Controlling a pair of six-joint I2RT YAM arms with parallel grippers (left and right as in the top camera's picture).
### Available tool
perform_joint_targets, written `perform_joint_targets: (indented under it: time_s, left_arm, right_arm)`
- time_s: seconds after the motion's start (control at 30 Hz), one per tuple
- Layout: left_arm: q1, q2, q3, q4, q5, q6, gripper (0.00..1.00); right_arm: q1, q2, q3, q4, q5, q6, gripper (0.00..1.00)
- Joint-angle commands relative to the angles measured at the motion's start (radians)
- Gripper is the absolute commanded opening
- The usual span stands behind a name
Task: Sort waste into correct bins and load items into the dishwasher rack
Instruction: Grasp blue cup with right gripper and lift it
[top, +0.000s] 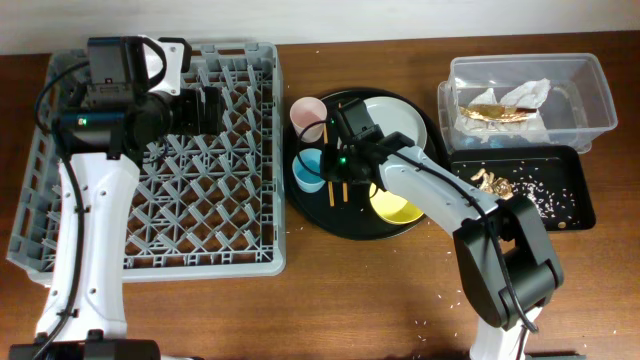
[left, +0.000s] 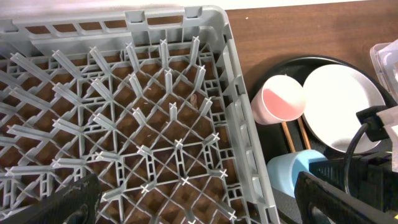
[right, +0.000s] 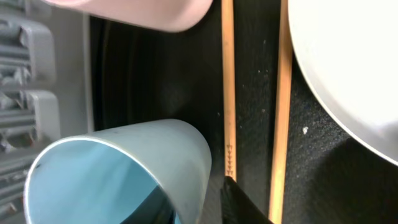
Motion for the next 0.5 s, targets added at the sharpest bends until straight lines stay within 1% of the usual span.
perform_joint_targets:
  time_s: [0.0, 0.1, 0.2, 0.27, 0.37, 0.43, 0.47]
  left_arm:
    - [0.004, -0.004, 0.011, -0.006, -0.004, -0.014, 0.98]
    - [0.001, -0.004, 0.011, -0.027, 0.005, -0.014, 0.99]
    - [0.000, 0.000, 0.011, -0.060, 0.008, -0.014, 0.99]
    - [0.000, 0.004, 0.011, -0.077, 0.071, -0.014, 0.99]
    - [0.000, 0.027, 0.011, -0.092, 0.314, -0.014, 0.99]
    - [0.002, 0.072, 0.011, -0.091, 0.530, -0.008, 0.99]
    - [0.002, 0.097, 0.011, -0.090, 0.612, 0.009, 0.99]
  right_arm:
    - [0.006, 0.026, 0.025, -0.029, -0.005, 0.004, 0.04]
    - [-0.004, -0.010, 0.026, -0.077, -0.026, 0.003, 0.04]
    - [-0.053, -0.119, 0.026, -0.128, -0.098, -0.005, 0.04]
    - [-0.098, -0.205, 0.026, -0.162, -0.163, -0.027, 0.04]
    - [-0.179, -0.325, 0.025, -0.207, -0.280, -0.080, 0.04]
    - [-0.223, -0.363, 0.024, -0.196, -0.396, -0.099, 0.04]
    - [-0.237, -0.367, 0.024, -0.186, -0.452, -0.105, 0.04]
